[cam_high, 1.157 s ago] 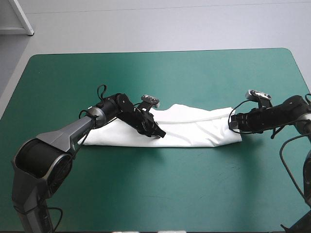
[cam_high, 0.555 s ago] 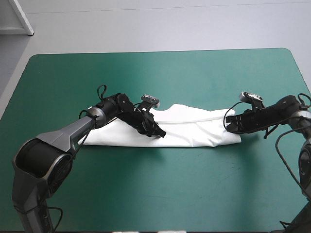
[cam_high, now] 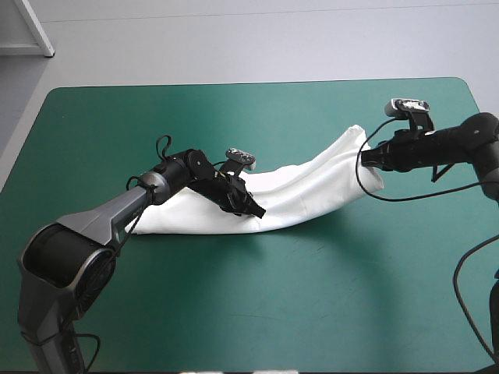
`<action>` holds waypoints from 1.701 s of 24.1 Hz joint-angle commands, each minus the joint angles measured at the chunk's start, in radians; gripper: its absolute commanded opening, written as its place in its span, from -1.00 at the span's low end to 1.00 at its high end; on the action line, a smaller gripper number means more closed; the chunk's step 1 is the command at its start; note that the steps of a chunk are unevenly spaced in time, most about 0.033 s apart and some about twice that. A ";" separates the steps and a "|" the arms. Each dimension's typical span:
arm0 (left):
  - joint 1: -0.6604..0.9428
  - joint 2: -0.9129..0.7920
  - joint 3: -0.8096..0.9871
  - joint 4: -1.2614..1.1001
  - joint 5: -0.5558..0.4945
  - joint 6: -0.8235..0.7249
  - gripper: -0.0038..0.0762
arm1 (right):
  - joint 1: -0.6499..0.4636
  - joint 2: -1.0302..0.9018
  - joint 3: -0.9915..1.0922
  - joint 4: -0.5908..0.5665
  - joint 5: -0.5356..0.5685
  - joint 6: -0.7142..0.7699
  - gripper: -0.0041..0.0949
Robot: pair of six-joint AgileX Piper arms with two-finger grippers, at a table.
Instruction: Fold the cloth
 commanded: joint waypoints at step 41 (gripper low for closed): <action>0.060 -0.616 -0.379 1.027 0.407 -0.475 -0.86 | 0.852 0.774 -1.271 -0.017 0.170 0.361 0.61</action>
